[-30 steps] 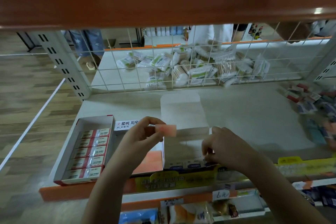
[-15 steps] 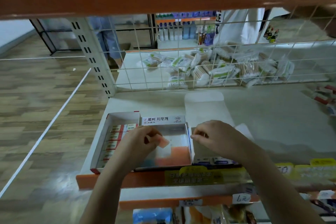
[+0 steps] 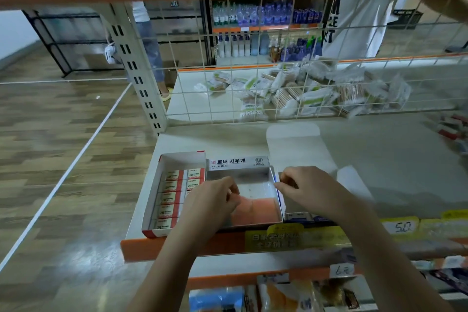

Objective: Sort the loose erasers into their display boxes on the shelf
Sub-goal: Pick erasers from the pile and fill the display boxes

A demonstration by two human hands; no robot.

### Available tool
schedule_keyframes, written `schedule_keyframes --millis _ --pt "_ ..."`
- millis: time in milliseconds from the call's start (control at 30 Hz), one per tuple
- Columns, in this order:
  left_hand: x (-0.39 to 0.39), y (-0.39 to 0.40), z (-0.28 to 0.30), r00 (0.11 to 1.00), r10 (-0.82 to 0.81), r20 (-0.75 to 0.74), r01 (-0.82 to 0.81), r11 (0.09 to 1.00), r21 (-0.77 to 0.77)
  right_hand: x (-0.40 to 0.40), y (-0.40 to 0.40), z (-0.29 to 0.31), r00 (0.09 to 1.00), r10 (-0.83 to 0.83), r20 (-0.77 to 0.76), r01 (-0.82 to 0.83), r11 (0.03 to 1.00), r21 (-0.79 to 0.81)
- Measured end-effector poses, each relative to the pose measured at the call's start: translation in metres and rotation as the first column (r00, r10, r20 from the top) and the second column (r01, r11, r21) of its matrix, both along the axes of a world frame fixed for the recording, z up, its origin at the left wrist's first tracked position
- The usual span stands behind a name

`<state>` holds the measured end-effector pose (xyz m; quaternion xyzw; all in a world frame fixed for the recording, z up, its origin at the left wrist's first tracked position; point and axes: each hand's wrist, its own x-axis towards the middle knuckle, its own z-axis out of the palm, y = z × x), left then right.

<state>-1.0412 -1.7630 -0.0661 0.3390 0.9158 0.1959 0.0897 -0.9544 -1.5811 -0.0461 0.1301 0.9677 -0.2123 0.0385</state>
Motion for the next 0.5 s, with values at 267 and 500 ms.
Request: schedule_keyframes --millis 267,500 --pt "0.0008 0.0056 -0.0041 0.989 -0.068 -0.133 0.051 0.990 -0.134 0.0074 0.0003 -0.0034 0.999 -0.042 -0.014 0.042 0.998 -0.036" --pt "-0.0026 0.0102 -0.0006 0.977 -0.162 -0.140 0.124 0.962 -0.244 0.0058 0.0019 -0.0029 1.000 -0.014 -0.003 0.013 0.998 -0.059"
